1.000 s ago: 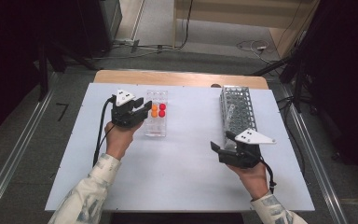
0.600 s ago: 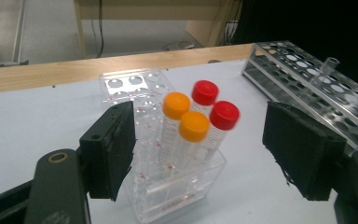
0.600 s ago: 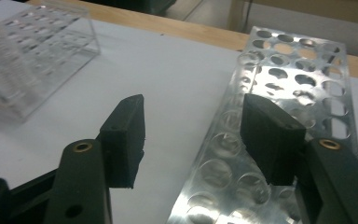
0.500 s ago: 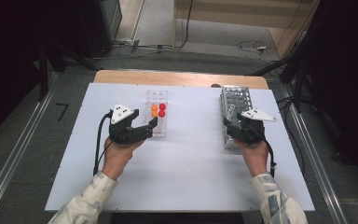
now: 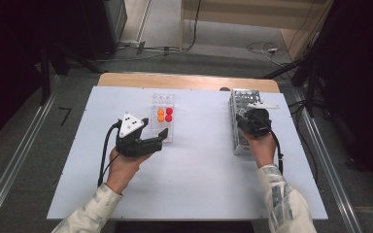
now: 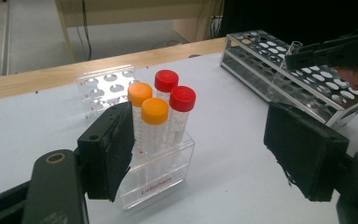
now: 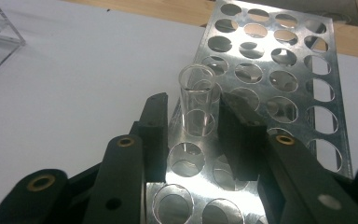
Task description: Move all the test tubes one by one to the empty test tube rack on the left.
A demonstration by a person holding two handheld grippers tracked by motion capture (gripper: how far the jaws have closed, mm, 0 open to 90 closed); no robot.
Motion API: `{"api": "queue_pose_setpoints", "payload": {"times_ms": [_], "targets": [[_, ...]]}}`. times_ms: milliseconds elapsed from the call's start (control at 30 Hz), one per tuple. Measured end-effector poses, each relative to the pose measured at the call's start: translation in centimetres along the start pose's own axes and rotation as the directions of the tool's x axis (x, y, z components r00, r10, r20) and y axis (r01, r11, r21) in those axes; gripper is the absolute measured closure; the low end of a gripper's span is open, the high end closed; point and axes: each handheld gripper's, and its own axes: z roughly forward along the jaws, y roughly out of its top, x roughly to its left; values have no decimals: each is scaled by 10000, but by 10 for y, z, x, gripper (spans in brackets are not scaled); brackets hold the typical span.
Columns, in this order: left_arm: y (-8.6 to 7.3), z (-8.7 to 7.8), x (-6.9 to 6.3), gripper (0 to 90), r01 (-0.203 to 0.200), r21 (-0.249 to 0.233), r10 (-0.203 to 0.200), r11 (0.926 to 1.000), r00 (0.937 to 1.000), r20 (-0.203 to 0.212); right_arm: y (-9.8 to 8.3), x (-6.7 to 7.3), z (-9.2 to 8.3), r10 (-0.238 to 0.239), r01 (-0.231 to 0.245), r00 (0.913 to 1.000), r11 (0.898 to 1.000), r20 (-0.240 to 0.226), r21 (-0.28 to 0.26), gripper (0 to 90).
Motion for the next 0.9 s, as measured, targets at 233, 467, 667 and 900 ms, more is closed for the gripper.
{"api": "queue_pose_setpoints", "payload": {"times_ms": [233, 467, 667, 900], "targets": [[-1, 2, -1, 252, -26, 69, 25, 10000, 10000, 73, 6, 0, 4, 239, -240, 9997, 9991, 30, 360, 638], [-1, 1, -1, 256, -5, 19, 4, 10000, 10000, 68, 14, 5, 10, 4, -50, 9980, 9973, 629, 738, 726], [-2, 0, -1, 257, -10, 38, 10, 10000, 10000, 77, 13, 8, 7, -28, -10, 9970, 9987, 769, 502, 731], [-2, 0, -1, 257, 1, -4, -1, 10000, 10000, 68, 18, 10, -10, -110, 145, 9958, 9992, 905, -379, 735]]}}
